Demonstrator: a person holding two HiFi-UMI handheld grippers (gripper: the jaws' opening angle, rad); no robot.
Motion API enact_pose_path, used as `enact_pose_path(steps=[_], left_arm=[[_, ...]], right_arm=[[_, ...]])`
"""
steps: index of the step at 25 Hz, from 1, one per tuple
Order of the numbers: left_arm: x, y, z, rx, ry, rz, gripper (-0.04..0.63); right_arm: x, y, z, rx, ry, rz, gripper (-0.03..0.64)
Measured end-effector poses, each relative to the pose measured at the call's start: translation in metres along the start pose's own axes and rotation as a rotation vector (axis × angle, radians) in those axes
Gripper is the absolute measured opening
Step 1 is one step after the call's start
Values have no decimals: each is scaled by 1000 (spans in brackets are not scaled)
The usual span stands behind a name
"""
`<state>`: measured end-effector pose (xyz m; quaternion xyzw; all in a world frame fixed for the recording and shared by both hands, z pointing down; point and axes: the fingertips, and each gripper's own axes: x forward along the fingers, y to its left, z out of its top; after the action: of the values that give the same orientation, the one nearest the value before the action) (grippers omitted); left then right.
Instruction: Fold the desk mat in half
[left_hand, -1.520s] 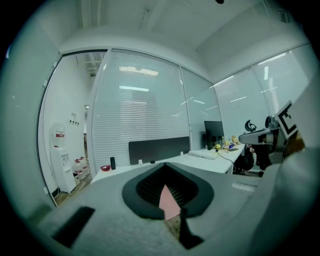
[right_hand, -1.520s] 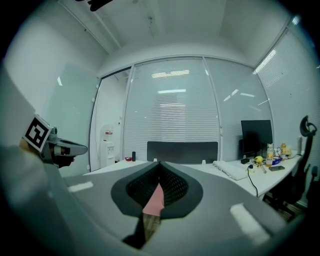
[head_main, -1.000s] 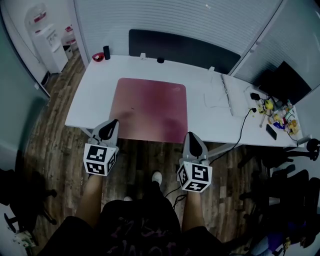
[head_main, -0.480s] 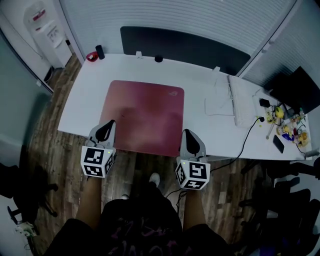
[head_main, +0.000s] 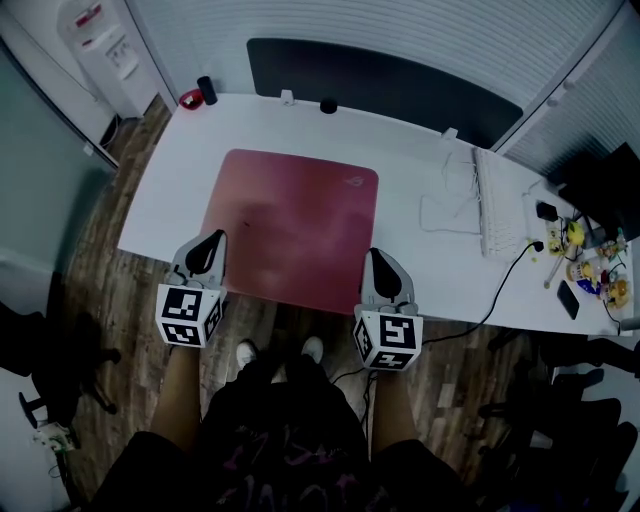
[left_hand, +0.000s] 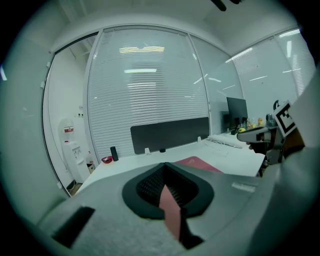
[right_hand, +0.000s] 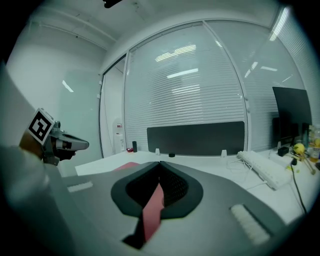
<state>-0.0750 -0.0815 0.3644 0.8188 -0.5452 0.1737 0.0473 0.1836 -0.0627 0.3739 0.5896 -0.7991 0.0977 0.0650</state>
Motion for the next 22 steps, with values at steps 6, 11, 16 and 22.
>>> enact_pose_path(steps=[6,11,16,22], left_arm=[[-1,11,0,-5,-19,-5,2],[7,21,3,-6,-33,-38,2],[16,25,-1,13,-23,-79,2],[23,36,-13,1,-9,-102,2]], right_arm=[[4,6,2,8,-5,-13,6],[7,11,9,-5,-17,-40,6],[12,19,5,2,-14,-57,6],[22,27,-4,35,1,-76,6]])
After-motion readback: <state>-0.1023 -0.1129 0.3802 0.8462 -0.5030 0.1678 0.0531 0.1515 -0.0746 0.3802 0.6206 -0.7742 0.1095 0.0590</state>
